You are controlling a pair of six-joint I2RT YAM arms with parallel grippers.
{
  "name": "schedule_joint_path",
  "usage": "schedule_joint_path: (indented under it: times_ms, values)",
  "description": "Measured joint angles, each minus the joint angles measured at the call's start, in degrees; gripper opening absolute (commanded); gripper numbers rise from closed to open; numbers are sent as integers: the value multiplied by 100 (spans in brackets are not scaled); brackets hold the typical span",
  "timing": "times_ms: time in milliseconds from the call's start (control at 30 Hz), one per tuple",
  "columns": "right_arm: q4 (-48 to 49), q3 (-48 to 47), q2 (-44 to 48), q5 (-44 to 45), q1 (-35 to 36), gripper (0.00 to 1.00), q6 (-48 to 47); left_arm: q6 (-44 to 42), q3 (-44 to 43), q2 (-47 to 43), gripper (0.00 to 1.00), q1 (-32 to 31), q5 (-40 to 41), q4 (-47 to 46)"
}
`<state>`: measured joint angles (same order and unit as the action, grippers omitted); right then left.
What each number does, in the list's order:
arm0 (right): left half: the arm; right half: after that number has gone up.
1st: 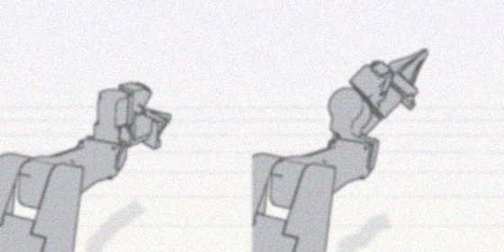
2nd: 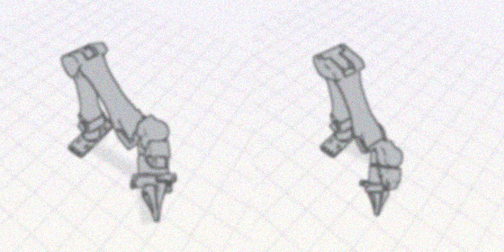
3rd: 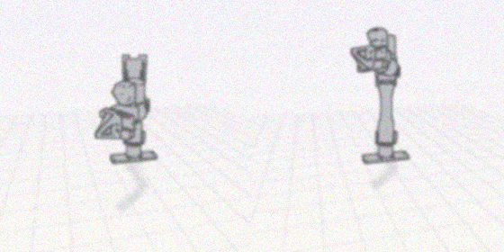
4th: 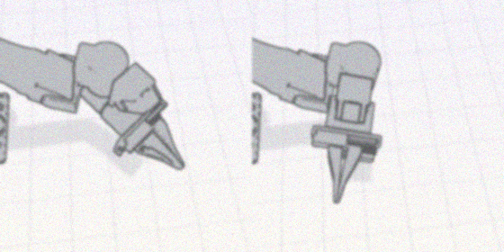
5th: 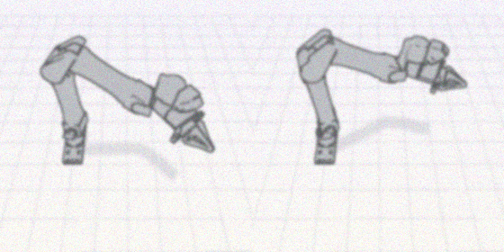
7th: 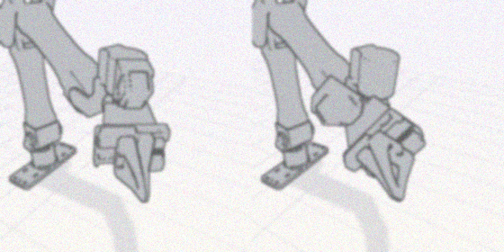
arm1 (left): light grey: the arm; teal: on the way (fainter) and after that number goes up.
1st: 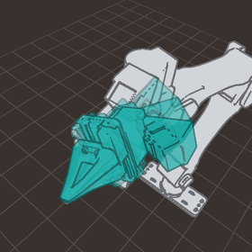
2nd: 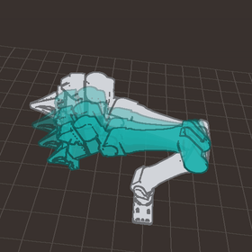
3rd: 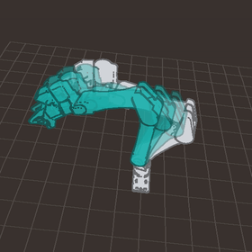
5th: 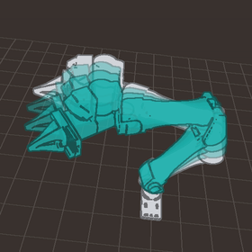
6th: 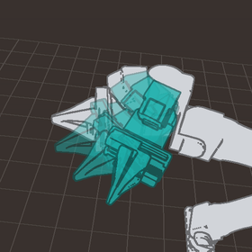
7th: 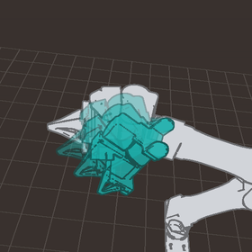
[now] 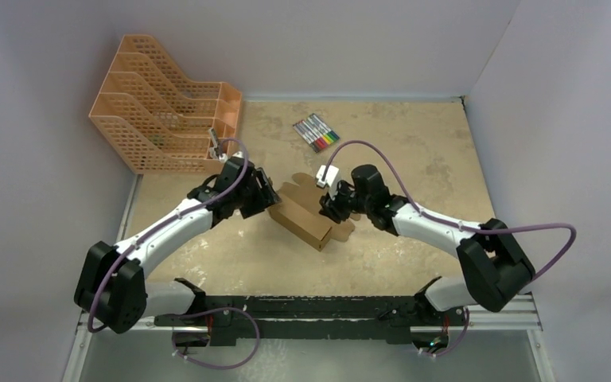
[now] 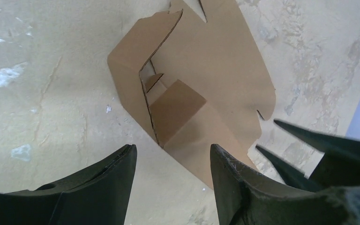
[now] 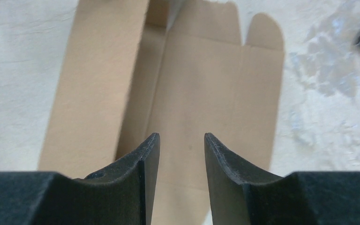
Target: Fold the paper box
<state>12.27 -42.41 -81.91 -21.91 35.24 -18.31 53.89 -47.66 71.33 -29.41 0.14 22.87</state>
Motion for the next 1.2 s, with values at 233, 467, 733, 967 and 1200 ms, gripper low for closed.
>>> schedule_joint_path:
  times_ms: [233, 467, 733, 967, 1200]
  values:
    - [13, 382, 400, 452, 839, 43, 839, 90, -50, 684, 59, -2, -450, -682]
    - [247, 407, 339, 1080, 1777, 44, 1711, -337, -1010, 1816, 59, -24, -1115, -960]
    - [-527, 125, 557, 1895, 1808, 61, 1637, -1362, -2212, 2114, 59, 72, -1217, -603]
    - [-1163, -11, 1869, 2059, 627, 55, 743, -1978, -2358, 1930, 59, 284, -1161, 103]
    - [-1283, -557, 1241, 1325, -498, 58, -28, -2052, -1845, 1176, 60, 149, -1156, 490]
